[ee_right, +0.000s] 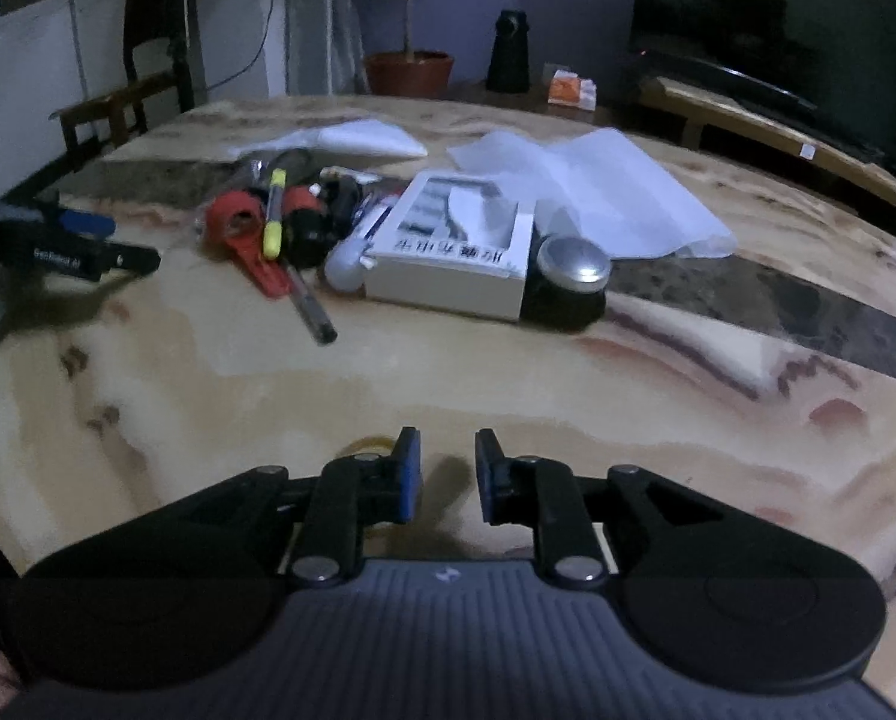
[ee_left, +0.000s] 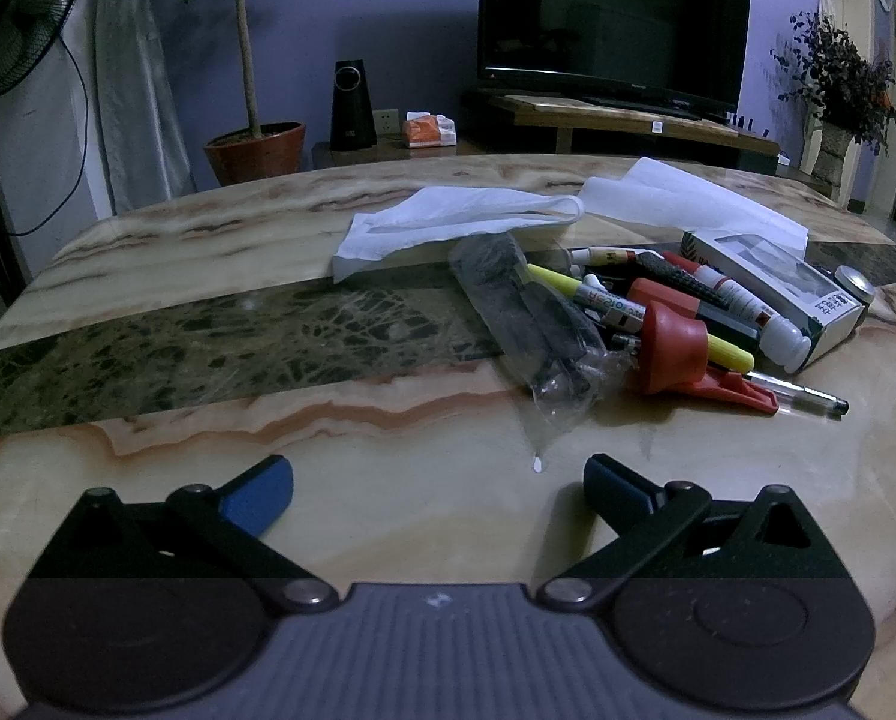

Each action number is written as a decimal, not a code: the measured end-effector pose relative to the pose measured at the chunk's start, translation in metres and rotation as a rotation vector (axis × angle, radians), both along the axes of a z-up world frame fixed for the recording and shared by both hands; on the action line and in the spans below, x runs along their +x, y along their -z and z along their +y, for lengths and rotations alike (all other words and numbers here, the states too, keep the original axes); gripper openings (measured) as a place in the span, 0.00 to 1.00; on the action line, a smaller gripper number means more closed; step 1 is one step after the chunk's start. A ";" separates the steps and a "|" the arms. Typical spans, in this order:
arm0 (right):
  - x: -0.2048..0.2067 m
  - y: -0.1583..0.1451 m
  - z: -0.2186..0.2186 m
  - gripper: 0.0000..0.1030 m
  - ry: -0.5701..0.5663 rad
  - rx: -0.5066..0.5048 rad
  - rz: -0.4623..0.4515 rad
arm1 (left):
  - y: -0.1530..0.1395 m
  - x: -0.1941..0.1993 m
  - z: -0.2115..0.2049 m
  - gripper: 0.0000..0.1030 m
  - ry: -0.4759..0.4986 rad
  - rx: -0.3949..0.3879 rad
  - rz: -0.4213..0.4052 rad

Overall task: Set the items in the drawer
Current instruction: 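Lift the yellow rubber band with the right gripper, then carry the rubber band with the right gripper down into the open drawer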

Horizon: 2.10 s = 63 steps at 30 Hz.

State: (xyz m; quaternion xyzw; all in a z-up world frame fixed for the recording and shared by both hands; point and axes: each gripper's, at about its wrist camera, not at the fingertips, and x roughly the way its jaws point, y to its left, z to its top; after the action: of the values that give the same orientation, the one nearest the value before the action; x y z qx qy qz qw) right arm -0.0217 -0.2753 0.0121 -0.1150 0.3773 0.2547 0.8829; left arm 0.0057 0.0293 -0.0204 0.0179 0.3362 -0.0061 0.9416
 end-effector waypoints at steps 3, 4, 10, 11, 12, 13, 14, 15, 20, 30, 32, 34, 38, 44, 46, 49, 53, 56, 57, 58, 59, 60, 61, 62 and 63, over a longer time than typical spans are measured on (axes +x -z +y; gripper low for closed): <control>-0.001 0.000 0.000 0.21 -0.005 -0.001 0.002 | 0.000 0.000 0.000 1.00 0.000 0.000 0.000; -0.001 0.000 0.000 0.21 -0.006 -0.002 0.003 | 0.000 0.000 0.000 1.00 0.000 0.000 0.000; -0.002 0.001 0.001 0.21 -0.016 -0.007 -0.001 | 0.000 0.000 0.000 1.00 0.000 0.000 0.000; -0.002 0.001 0.001 0.21 -0.012 -0.002 0.001 | 0.000 0.000 0.000 1.00 0.000 0.000 0.000; -0.001 0.001 0.000 0.21 -0.011 0.001 0.002 | 0.000 0.000 0.000 1.00 0.000 0.000 0.000; -0.002 0.002 0.000 0.21 -0.016 -0.003 -0.004 | 0.000 0.000 0.000 1.00 0.000 0.000 0.000; -0.003 0.002 0.001 0.20 -0.025 -0.011 -0.013 | 0.000 0.000 0.000 1.00 0.000 0.000 0.000; -0.005 0.002 0.002 0.15 -0.033 -0.014 -0.018 | 0.000 0.000 0.000 1.00 0.000 0.000 0.000; -0.008 0.002 0.006 0.01 -0.050 -0.026 -0.024 | 0.000 0.000 0.000 1.00 0.000 0.000 0.000; -0.010 -0.011 -0.005 0.01 -0.018 0.070 -0.025 | 0.000 0.000 0.000 1.00 0.000 0.000 0.000; -0.013 -0.012 -0.004 0.01 -0.037 0.081 -0.022 | 0.000 0.000 0.000 1.00 0.000 0.000 0.000; -0.018 -0.014 -0.004 0.01 -0.069 0.094 -0.017 | 0.000 0.000 0.000 1.00 0.000 0.000 0.000; -0.029 -0.017 -0.002 0.01 -0.132 0.119 -0.007 | 0.000 0.000 0.000 1.00 0.000 0.000 0.000; -0.044 -0.021 0.000 0.01 -0.226 0.157 0.007 | 0.000 0.000 0.000 1.00 0.000 0.000 0.000; -0.049 -0.023 0.001 0.01 -0.257 0.170 0.012 | 0.000 0.000 0.000 1.00 0.000 0.000 0.000; -0.057 -0.025 0.002 0.01 -0.304 0.189 0.019 | 0.000 0.000 0.000 1.00 0.000 0.000 0.000; -0.067 -0.028 0.003 0.01 -0.367 0.215 0.029 | 0.000 0.000 0.000 1.00 0.000 0.000 0.000; -0.086 -0.028 0.009 0.01 -0.485 0.227 0.053 | 0.000 0.000 0.000 1.00 0.000 0.000 0.000; -0.091 -0.027 0.009 0.01 -0.517 0.231 0.071 | 0.000 0.000 0.000 1.00 0.000 0.000 0.000; -0.097 -0.025 0.010 0.01 -0.543 0.229 0.088 | 0.000 0.000 0.000 1.00 0.000 0.000 0.000; -0.102 -0.022 0.010 0.01 -0.567 0.222 0.107 | 0.000 0.000 0.000 1.00 0.000 0.000 0.000; -0.107 -0.019 0.010 0.01 -0.584 0.212 0.122 | 0.000 0.000 0.000 1.00 0.000 0.000 0.000; -0.111 -0.016 0.010 0.01 -0.593 0.204 0.141 | 0.000 0.000 0.000 1.00 0.000 0.000 0.000; -0.114 -0.012 0.009 0.01 -0.600 0.197 0.161 | 0.000 0.000 0.000 1.00 0.000 0.000 0.000; -0.116 -0.008 0.008 0.01 -0.602 0.182 0.178 | 0.000 0.000 0.000 1.00 0.000 0.000 0.000</control>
State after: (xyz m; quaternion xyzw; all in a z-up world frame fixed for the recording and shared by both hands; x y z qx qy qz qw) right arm -0.1378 -0.2671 0.0205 -0.1191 0.3776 0.5460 0.7383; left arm 0.0057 0.0293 -0.0206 0.0179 0.3361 -0.0060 0.9416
